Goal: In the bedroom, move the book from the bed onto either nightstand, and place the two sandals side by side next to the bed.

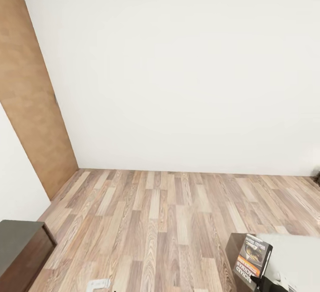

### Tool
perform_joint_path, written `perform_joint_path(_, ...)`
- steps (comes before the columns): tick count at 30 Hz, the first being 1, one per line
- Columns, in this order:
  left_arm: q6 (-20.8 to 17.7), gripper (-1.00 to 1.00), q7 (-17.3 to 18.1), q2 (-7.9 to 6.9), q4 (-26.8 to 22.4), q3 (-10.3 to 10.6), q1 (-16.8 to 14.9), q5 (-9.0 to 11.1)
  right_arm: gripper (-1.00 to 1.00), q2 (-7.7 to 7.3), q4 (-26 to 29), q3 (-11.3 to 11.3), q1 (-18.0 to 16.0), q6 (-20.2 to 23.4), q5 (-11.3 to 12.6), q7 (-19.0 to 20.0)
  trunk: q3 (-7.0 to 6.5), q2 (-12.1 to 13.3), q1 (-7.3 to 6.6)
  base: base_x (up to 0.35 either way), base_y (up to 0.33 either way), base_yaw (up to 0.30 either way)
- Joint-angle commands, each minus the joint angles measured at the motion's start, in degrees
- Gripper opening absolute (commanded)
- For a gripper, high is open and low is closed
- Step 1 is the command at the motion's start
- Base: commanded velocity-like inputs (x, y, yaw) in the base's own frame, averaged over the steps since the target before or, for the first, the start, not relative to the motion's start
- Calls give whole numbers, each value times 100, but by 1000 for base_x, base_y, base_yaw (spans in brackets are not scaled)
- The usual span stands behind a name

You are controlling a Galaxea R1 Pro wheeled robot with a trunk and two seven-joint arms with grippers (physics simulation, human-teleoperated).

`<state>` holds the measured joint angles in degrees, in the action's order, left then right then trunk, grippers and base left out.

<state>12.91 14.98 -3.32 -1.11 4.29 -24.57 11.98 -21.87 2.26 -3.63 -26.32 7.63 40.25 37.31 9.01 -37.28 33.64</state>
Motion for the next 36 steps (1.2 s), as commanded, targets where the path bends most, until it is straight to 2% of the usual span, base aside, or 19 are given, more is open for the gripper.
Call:
perform_joint_path(1,18,100,23,-2,6,45,-4,58,-100,-2,3,-15,-6,45,71,13,9,-7,5,330,0,-269)
perform_joint_path(8,17,100,23,-2,6,47,-4,57,-100,-2,3,-15,-5,45,71,13,9,-7,5,330,0,-120)
perform_joint_path(29,13,100,23,-2,6,50,-4,53,-100,-2,3,-15,-5,45,71,13,9,-7,5,330,0,-2)
perform_joint_path(36,-1,100,25,52,11,64,-4,35,-100,-2,3,-15,-5,45,71,13,9,-7,5,330,0,0)
